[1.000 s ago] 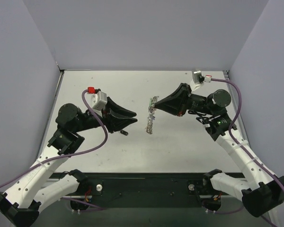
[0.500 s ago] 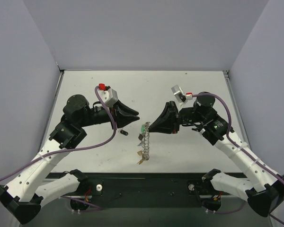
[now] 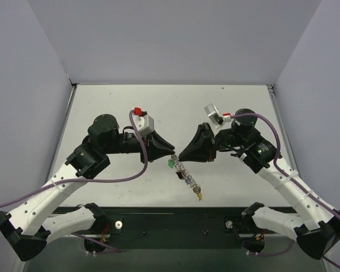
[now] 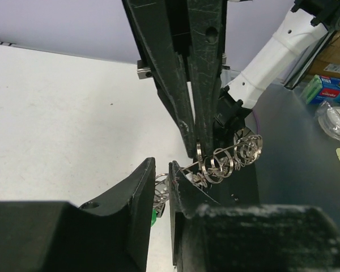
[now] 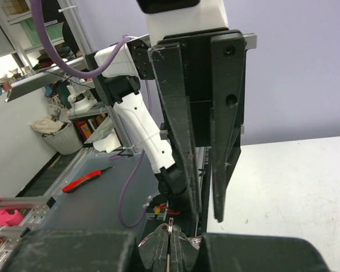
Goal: Put the keys on the keyring
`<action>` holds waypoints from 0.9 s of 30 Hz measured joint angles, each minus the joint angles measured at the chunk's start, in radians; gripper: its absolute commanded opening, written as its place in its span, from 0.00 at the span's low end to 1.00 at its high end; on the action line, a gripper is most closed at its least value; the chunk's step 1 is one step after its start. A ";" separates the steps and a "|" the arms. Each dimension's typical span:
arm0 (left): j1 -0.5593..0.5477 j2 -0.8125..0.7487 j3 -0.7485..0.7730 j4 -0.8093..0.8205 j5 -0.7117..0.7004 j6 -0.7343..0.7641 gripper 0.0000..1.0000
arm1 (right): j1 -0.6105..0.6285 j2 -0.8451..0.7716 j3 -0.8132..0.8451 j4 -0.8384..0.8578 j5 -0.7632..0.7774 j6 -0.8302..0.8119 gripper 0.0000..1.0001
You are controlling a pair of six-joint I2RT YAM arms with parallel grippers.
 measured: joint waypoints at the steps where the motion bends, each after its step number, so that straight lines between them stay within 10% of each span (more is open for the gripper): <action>1: -0.011 0.000 0.000 -0.001 0.000 0.002 0.25 | 0.000 0.000 0.000 -0.001 0.002 0.000 0.00; 27: -0.094 -0.023 -0.001 -0.061 -0.071 0.027 0.26 | -0.008 -0.033 0.000 -0.004 0.057 -0.006 0.00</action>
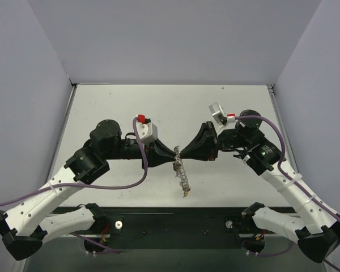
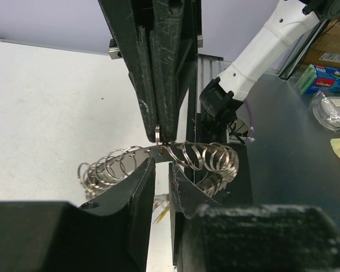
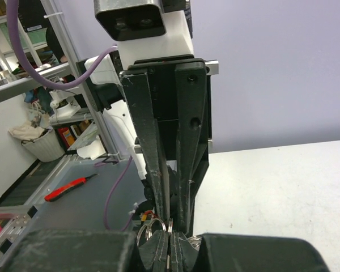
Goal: Put the keys on the keyring
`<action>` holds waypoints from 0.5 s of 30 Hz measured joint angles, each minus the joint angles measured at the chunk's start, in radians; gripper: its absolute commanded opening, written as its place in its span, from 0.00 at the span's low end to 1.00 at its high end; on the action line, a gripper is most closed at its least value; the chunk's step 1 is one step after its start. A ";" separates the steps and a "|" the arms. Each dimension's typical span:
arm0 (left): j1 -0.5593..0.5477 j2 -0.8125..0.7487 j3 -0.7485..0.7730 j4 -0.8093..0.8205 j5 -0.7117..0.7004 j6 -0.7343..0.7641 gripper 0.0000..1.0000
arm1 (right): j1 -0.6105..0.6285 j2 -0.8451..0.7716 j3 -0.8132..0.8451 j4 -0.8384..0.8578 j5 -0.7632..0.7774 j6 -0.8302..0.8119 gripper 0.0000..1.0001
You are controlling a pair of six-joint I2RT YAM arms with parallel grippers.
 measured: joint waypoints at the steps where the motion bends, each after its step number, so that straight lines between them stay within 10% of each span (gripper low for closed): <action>1: -0.002 -0.005 -0.002 0.001 0.000 -0.001 0.26 | 0.000 0.000 0.000 0.002 0.003 0.001 0.00; 15: -0.017 0.002 -0.019 0.031 -0.019 -0.030 0.26 | 0.000 0.000 -0.006 0.054 0.008 0.031 0.00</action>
